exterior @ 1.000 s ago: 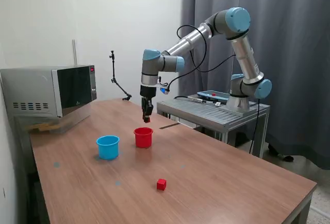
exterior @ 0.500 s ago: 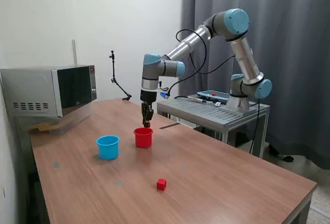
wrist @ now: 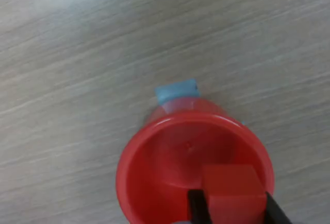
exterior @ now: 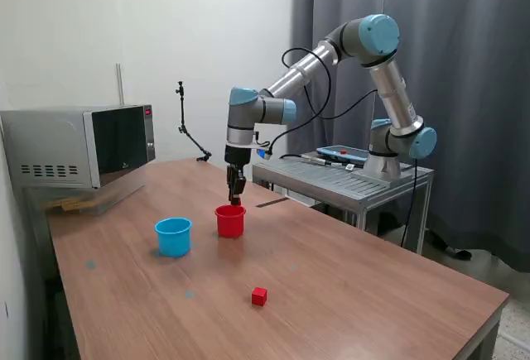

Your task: Place red objects in the red bin, and blue objects in the blue bin.

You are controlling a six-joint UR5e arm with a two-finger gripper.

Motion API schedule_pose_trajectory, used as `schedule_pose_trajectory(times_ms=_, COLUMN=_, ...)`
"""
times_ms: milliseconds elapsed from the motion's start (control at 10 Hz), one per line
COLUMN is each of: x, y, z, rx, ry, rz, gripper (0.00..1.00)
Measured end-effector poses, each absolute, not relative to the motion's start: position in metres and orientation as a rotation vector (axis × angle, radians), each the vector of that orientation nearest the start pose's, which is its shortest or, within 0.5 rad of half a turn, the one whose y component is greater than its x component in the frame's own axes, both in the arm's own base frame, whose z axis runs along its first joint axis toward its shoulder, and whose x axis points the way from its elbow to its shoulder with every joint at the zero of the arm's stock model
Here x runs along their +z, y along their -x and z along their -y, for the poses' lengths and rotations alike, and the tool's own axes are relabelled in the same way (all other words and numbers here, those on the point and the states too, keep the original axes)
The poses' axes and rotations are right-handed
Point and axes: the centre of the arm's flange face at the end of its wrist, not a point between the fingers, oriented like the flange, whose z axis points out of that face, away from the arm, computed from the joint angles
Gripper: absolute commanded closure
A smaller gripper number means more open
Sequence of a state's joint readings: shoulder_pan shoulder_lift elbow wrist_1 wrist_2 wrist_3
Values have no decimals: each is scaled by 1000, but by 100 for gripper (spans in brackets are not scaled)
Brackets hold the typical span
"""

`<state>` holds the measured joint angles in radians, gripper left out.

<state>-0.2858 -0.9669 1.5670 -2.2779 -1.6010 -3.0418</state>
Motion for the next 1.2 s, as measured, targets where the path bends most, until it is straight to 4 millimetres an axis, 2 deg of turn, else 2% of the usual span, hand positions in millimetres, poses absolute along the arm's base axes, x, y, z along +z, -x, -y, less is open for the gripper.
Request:
schedule_pose_trajectory(times_ms=600, x=203, y=684, z=-65, rx=164, ry=1777, rz=-2641, gripper=0)
schedule_pose_trajectory(times_ms=700, x=205, y=686, z=-58, rx=167, ry=1797, rz=-2631, gripper=0)
schedule_pose_trajectory(times_ms=800, x=210, y=691, z=-38, rx=171, ry=1855, rz=-2602, gripper=0)
schedule_pose_trajectory(times_ms=900, x=218, y=698, z=-1, rx=171, ry=1955, rz=-2559, gripper=0)
schedule_pose_trajectory(times_ms=1000, x=225, y=705, z=46, rx=146, ry=2081, rz=-2501, gripper=0)
schedule_pose_trajectory(times_ms=1200, x=209, y=715, z=136, rx=3, ry=2348, rz=-2262, gripper=0)
